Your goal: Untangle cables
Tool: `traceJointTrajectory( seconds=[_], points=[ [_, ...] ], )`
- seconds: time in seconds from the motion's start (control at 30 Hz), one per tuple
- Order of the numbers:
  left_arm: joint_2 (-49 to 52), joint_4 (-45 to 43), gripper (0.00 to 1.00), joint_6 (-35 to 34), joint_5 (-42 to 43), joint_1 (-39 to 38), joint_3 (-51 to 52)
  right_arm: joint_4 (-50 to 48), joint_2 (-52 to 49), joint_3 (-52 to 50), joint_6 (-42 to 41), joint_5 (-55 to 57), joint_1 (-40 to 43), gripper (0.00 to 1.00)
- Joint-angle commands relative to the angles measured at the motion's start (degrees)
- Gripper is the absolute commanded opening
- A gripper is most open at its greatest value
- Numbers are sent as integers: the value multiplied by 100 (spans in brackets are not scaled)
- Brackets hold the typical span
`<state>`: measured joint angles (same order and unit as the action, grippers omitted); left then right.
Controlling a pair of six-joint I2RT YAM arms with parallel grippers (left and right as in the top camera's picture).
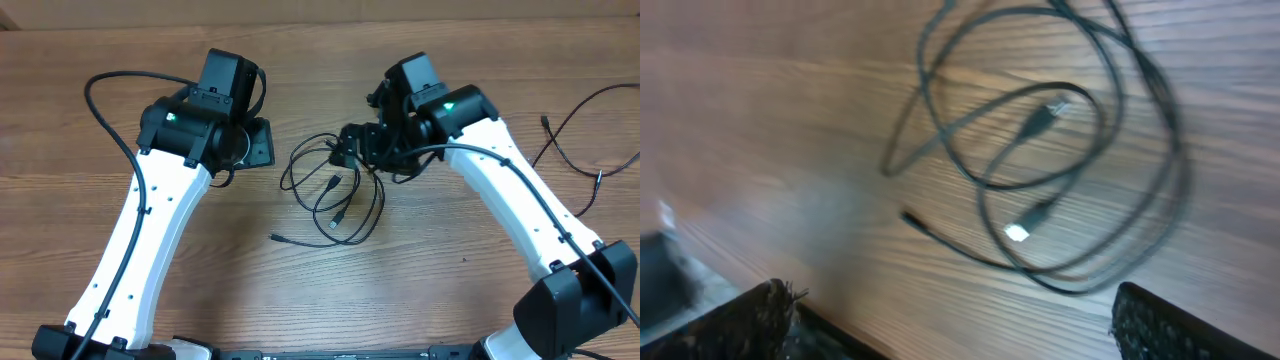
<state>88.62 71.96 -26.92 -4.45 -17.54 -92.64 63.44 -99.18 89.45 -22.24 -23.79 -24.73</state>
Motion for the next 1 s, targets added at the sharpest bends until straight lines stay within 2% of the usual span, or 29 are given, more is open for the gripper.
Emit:
traceJointTrajectory(
  seconds=[0.0,0.17,0.33,0.47,0.53,0.7,0.77,0.87,0.97],
  points=[
    [-173,28,63,-667,-612,181,-83,-240,59,-39,-1259,192,-310,100],
    [-173,90,68,-804,-647,621,-83,-557,-63,-286,-2417,833,-686,100],
    [-173,122,77,-796,-645,911,-83,-1421,-286,-748,-2754,828,-896,100],
    [-173,155,79,-780,-645,925,-83,-2098,-450,-975,-2800,844,-1014,100],
    [-173,153,79,-780,-643,925,-83,-2275,-511,-1043,-3075,997,-1073,99],
    [-173,162,79,-782,-603,922,-83,-2461,-684,-1161,-3805,1679,-1246,81],
    [-173,164,79,-780,-603,922,-83,-2739,-739,-1252,-3803,1716,-1298,70],
    [-173,175,79,-780,-603,922,-83,-3047,-850,-1325,-3807,1735,-1355,63],
    [-173,199,79,-780,-603,922,-83,-3200,-1012,-1333,-3956,1775,-1375,63]
  ],
)
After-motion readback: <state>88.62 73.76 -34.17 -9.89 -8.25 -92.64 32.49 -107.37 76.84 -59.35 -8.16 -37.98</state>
